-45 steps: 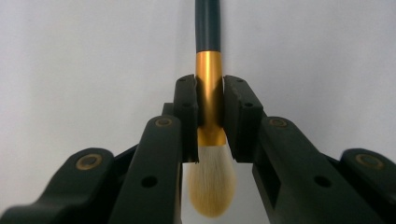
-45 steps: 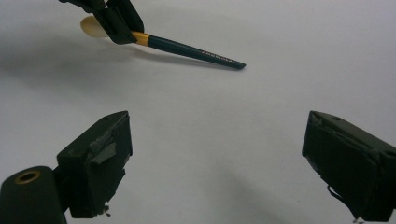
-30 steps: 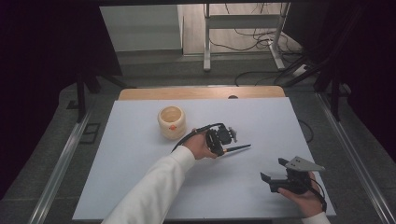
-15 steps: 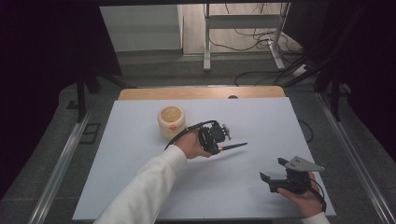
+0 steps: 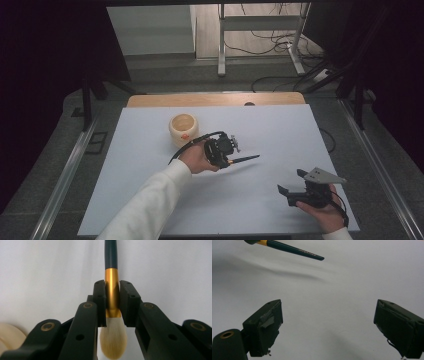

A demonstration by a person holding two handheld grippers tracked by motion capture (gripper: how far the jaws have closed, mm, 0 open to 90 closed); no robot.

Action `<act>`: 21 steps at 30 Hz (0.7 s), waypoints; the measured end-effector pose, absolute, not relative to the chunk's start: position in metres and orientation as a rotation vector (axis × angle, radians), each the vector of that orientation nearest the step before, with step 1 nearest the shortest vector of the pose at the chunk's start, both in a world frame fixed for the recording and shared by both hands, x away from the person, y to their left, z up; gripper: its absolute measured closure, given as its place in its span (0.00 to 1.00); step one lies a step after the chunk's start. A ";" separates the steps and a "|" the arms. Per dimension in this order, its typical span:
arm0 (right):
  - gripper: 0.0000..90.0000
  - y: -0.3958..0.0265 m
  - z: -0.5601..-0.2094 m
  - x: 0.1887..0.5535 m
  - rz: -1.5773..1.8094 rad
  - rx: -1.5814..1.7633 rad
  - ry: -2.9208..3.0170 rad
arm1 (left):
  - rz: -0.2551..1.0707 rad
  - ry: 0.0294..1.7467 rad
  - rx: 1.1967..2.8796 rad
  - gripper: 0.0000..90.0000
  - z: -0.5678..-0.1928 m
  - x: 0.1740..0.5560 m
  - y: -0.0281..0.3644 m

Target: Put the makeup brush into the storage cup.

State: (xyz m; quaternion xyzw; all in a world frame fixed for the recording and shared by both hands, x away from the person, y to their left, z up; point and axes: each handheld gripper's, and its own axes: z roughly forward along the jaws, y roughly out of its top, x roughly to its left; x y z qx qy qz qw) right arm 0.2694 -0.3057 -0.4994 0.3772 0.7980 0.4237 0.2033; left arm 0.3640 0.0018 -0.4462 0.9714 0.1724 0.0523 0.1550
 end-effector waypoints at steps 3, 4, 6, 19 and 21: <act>0.10 -0.306 -0.499 0.270 1.182 1.051 2.227 | 0.143 0.491 2.774 0.86 -0.446 0.362 0.004; 0.10 -0.305 -0.500 0.270 1.182 1.050 2.228 | 0.145 0.490 2.771 0.85 -0.446 0.362 0.005; 0.10 -0.305 -0.500 0.270 1.182 1.050 2.230 | 0.136 0.495 2.762 0.85 -0.445 0.360 0.007; 0.10 -0.304 -0.500 0.270 1.180 1.049 2.229 | 0.138 0.514 2.749 0.85 -0.445 0.355 0.025; 0.10 -0.304 -0.499 0.270 1.179 1.048 2.231 | 0.147 0.520 2.747 0.85 -0.446 0.353 0.031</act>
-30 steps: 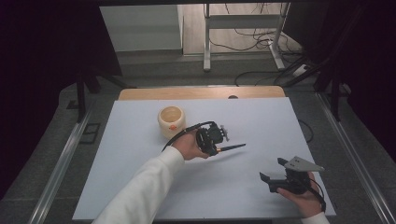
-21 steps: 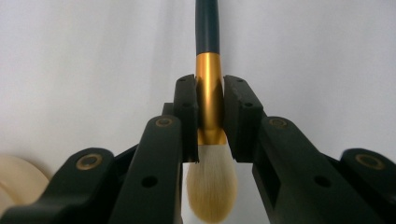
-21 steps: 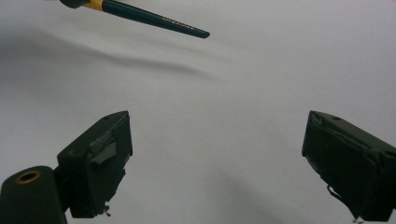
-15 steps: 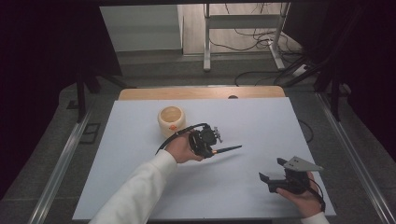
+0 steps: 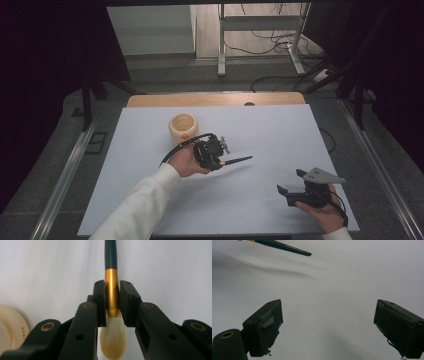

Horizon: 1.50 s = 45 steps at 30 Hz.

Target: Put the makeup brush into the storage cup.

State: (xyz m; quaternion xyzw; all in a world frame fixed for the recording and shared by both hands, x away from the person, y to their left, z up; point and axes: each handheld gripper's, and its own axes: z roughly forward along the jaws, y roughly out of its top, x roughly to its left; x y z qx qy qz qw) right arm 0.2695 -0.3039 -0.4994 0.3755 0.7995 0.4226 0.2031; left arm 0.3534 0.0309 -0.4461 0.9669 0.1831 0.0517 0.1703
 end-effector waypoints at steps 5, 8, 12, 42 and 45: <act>0.10 -0.302 -0.500 0.269 1.173 1.047 2.237 | 0.143 0.543 2.729 0.86 -0.448 0.349 0.042; 0.10 -0.301 -0.500 0.270 1.171 1.047 2.241 | 0.140 0.549 2.720 0.85 -0.448 0.348 0.045; 0.10 -0.300 -0.501 0.270 1.169 1.045 2.243 | 0.135 0.556 2.713 0.85 -0.450 0.347 0.049; 0.09 -0.294 -0.500 0.270 1.152 1.026 2.260 | 0.115 0.577 2.685 0.85 -0.456 0.329 0.079; 0.09 -0.294 -0.500 0.271 1.151 1.023 2.260 | 0.111 0.578 2.687 0.85 -0.458 0.327 0.081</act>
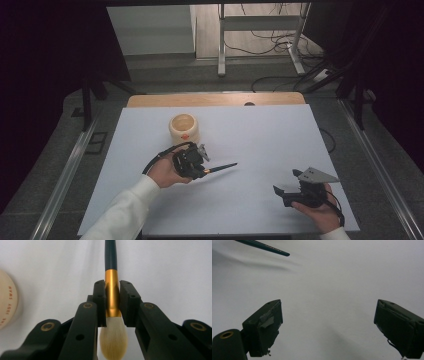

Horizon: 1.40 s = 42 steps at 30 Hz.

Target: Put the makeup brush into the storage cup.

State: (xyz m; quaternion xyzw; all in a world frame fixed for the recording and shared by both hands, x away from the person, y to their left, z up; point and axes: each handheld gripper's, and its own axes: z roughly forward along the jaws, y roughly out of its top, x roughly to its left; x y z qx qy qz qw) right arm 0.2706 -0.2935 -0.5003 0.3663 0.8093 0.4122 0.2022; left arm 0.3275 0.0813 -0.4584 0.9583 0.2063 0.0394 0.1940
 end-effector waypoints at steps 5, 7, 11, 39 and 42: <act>0.09 -0.291 -0.500 0.271 1.142 1.011 2.264 | 0.108 0.583 2.686 0.85 -0.457 0.328 0.085; 0.09 -0.289 -0.499 0.271 1.143 1.004 2.267 | 0.110 0.583 2.685 0.85 -0.456 0.327 0.086; 0.09 -0.284 -0.496 0.271 1.140 0.982 2.275 | 0.110 0.581 2.683 0.85 -0.455 0.326 0.087; 0.07 -0.195 -0.481 0.275 1.026 0.637 2.410 | 0.102 0.581 2.669 0.85 -0.450 0.315 0.101; 0.07 -0.187 -0.480 0.275 1.018 0.609 2.414 | 0.100 0.581 2.666 0.85 -0.450 0.315 0.101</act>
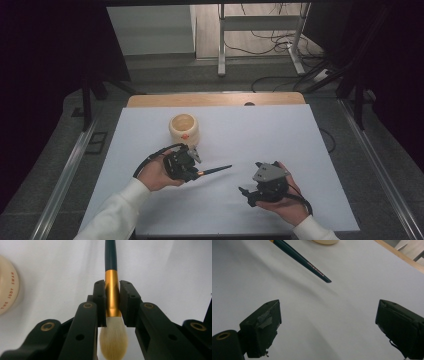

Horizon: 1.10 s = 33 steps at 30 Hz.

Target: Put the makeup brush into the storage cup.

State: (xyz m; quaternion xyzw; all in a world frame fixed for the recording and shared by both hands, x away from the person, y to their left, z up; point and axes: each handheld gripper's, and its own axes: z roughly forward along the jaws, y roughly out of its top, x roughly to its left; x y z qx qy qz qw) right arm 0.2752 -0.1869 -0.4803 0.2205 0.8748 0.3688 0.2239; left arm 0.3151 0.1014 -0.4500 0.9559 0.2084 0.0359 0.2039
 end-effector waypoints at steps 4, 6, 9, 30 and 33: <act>0.07 -0.178 -0.482 0.275 1.005 0.555 2.424 | 0.100 0.576 2.669 0.85 -0.450 0.315 0.100; 0.06 -0.173 -0.482 0.276 1.006 0.538 2.430 | 0.096 0.576 2.670 0.85 -0.450 0.315 0.100; 0.06 -0.167 -0.483 0.277 0.994 0.524 2.436 | 0.091 0.574 2.671 0.85 -0.450 0.316 0.098; 0.09 -0.121 -0.492 0.283 0.907 0.376 2.442 | 0.071 0.561 2.676 0.85 -0.453 0.317 0.096; 0.11 -0.114 -0.492 0.283 0.889 0.343 2.439 | 0.070 0.556 2.678 0.85 -0.453 0.316 0.095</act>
